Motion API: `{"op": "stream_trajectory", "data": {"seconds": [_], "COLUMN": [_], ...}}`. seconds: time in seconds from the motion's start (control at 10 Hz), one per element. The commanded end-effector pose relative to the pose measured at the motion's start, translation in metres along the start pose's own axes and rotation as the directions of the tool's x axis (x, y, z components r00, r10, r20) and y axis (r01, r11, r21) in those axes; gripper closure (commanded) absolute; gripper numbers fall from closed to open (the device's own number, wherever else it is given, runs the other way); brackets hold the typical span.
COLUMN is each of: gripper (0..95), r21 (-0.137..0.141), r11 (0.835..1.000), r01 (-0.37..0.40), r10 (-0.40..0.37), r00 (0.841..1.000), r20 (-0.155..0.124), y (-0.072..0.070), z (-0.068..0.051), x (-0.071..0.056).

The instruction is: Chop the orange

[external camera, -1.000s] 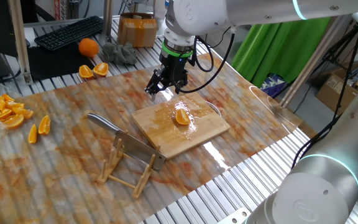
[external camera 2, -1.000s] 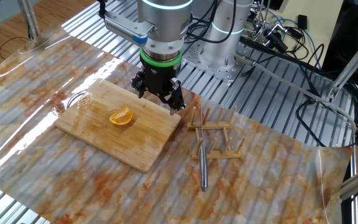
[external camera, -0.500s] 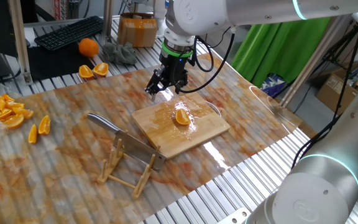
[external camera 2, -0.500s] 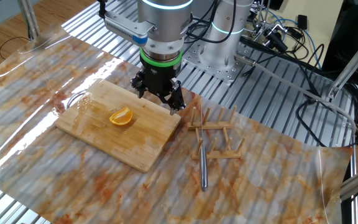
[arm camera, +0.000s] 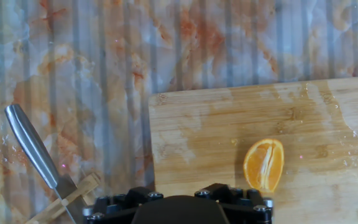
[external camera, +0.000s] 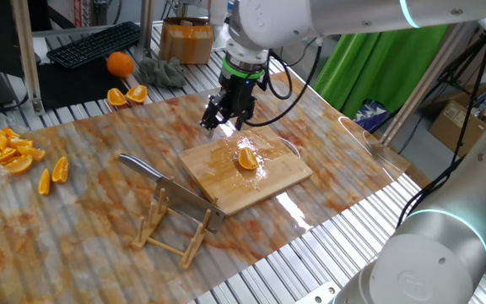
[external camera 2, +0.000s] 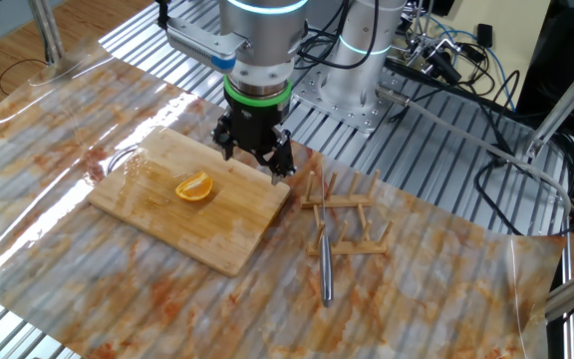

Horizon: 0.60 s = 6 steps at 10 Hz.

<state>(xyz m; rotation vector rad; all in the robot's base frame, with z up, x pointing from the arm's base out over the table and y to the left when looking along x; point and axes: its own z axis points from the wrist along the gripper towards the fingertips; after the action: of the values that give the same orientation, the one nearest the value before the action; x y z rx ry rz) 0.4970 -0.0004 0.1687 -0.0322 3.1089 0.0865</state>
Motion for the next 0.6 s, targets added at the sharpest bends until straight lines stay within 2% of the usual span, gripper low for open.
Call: {"op": "stream_trajectory", "data": {"seconds": [0.1, 0.6], "gripper": [95.0, 95.0], "r21": [-0.011, -0.012], "r11": [1.0, 0.999], "r01": [0.007, 0.032], "r10": [-0.007, -0.032], "r00": [1.0, 0.999], "r20": [0.006, 0.006], "y": [0.0008, 0.0056], "z": [0.0005, 0.0068], "x": [0.0006, 0.0059]}}
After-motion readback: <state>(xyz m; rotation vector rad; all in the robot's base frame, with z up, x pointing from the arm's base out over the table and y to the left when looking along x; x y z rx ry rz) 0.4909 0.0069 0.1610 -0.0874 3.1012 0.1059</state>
